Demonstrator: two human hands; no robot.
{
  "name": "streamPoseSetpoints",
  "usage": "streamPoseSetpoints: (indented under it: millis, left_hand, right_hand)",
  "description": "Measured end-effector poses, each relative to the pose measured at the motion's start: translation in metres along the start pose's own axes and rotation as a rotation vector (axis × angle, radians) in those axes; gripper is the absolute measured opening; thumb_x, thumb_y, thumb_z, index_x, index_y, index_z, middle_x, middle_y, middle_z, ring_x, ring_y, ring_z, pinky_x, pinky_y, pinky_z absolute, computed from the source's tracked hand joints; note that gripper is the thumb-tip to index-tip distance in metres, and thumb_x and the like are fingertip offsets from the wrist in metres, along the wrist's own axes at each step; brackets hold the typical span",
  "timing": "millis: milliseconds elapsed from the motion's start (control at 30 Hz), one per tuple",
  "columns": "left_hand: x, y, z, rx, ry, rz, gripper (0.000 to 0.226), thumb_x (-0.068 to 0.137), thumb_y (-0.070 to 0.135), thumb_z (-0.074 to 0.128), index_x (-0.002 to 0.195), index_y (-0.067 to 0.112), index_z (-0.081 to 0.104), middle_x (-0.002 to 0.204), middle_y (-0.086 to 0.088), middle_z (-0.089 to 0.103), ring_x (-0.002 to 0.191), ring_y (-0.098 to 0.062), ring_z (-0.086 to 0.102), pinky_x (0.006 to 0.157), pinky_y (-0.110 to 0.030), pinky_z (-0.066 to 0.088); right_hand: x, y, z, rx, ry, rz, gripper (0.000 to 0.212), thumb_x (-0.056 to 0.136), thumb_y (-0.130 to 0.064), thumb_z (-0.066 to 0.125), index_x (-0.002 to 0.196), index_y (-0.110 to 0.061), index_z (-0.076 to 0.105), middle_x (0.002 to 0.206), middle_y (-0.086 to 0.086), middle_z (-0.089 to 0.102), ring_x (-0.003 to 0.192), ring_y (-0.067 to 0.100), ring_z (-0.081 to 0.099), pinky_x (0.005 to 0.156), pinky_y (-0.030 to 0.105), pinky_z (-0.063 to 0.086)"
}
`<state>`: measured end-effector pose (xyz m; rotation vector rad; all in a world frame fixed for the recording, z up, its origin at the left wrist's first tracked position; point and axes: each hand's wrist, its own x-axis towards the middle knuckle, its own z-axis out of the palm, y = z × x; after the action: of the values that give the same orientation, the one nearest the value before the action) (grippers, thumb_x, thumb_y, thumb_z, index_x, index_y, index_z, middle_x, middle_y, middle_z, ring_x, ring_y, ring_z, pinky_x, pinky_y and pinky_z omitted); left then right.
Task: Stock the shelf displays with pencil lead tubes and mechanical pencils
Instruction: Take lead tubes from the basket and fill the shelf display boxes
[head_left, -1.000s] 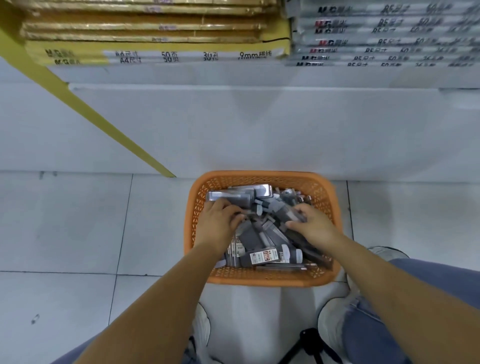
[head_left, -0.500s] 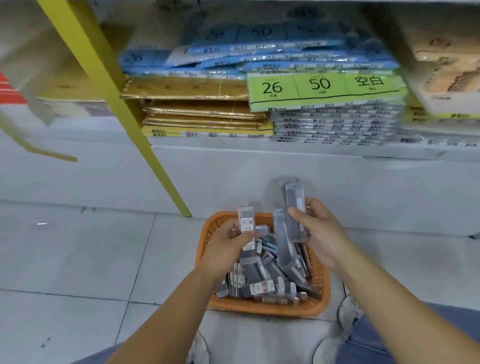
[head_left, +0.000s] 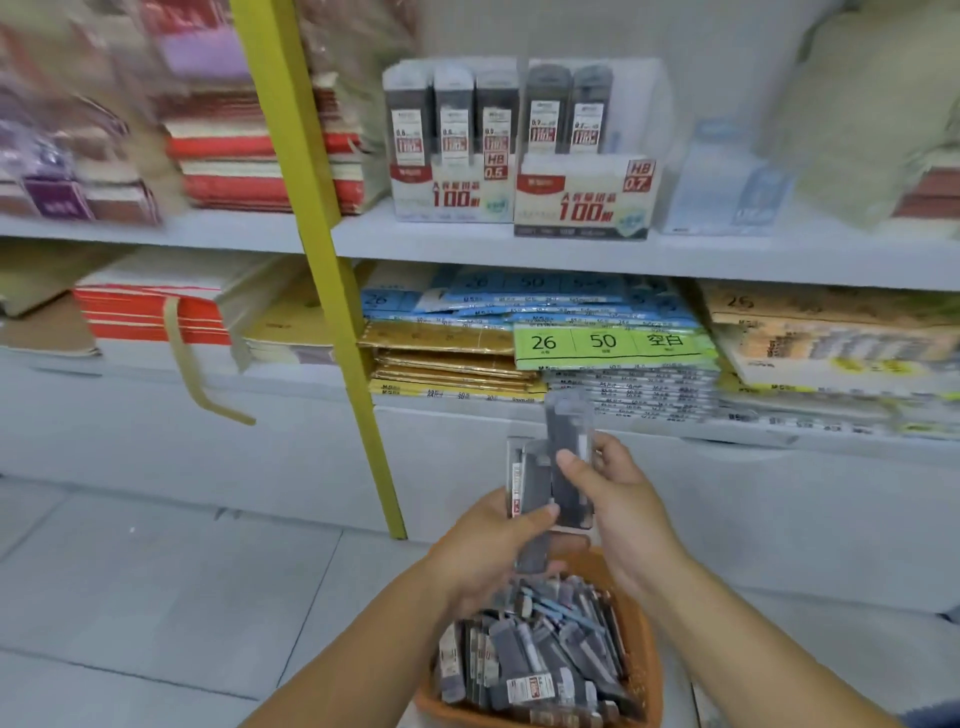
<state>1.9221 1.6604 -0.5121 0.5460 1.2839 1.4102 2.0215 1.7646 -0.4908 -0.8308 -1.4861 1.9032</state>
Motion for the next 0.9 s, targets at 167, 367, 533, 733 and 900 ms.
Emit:
streamPoseSetpoints:
  millis: [167, 367, 533, 733, 900]
  left_hand:
    - [-0.006, 0.057, 0.005, 0.111, 0.054, 0.062, 0.025, 0.101, 0.024, 0.059, 0.122, 0.013, 0.063, 0.108, -0.002, 0.074, 0.092, -0.012, 0.071, 0.069, -0.023, 0.054]
    - [-0.006, 0.119, 0.021, -0.021, -0.042, 0.166, 0.030, 0.099, 0.033, 0.060, 0.128, 0.028, 0.062, 0.117, 0.000, 0.075, 0.109, -0.014, 0.069, 0.084, -0.036, 0.059]
    - [-0.001, 0.144, 0.030, -0.212, -0.097, 0.232, 0.036, 0.087, 0.032, 0.071, 0.122, 0.024, 0.066, 0.119, -0.016, 0.073, 0.108, -0.040, 0.070, 0.076, -0.047, 0.062]
    - [-0.001, 0.148, 0.023, -0.150, -0.052, 0.310, 0.021, 0.083, 0.028, 0.074, 0.104, 0.031, 0.076, 0.114, -0.010, 0.076, 0.105, -0.032, 0.073, 0.073, -0.036, 0.062]
    - [-0.004, 0.146, 0.013, -0.078, 0.094, 0.344, 0.036, 0.088, 0.019, 0.075, 0.120, 0.024, 0.061, 0.106, -0.007, 0.077, 0.101, -0.029, 0.074, 0.070, -0.035, 0.062]
  right_hand:
    - [0.007, -0.055, -0.001, -0.290, -0.079, -0.149, 0.021, 0.091, -0.032, 0.064, 0.111, -0.037, 0.065, 0.101, -0.009, 0.070, 0.094, 0.012, 0.065, 0.072, 0.024, 0.051]
    - [0.022, -0.120, 0.006, -0.328, -0.143, -0.312, 0.031, 0.084, -0.027, 0.073, 0.108, -0.042, 0.059, 0.088, -0.003, 0.072, 0.084, 0.013, 0.069, 0.070, 0.026, 0.054]
    - [0.034, -0.141, 0.014, -0.300, -0.144, -0.345, 0.014, 0.082, -0.030, 0.075, 0.094, -0.032, 0.068, 0.090, -0.008, 0.074, 0.081, 0.007, 0.070, 0.059, 0.018, 0.051]
    - [0.040, -0.153, 0.019, -0.308, -0.140, -0.400, 0.022, 0.079, -0.023, 0.078, 0.096, -0.035, 0.071, 0.087, 0.005, 0.069, 0.078, 0.017, 0.068, 0.055, 0.023, 0.051]
    - [0.038, -0.162, 0.023, -0.372, -0.150, -0.408, 0.042, 0.083, -0.021, 0.075, 0.109, -0.045, 0.052, 0.084, -0.006, 0.071, 0.055, 0.013, 0.065, 0.051, 0.024, 0.046]
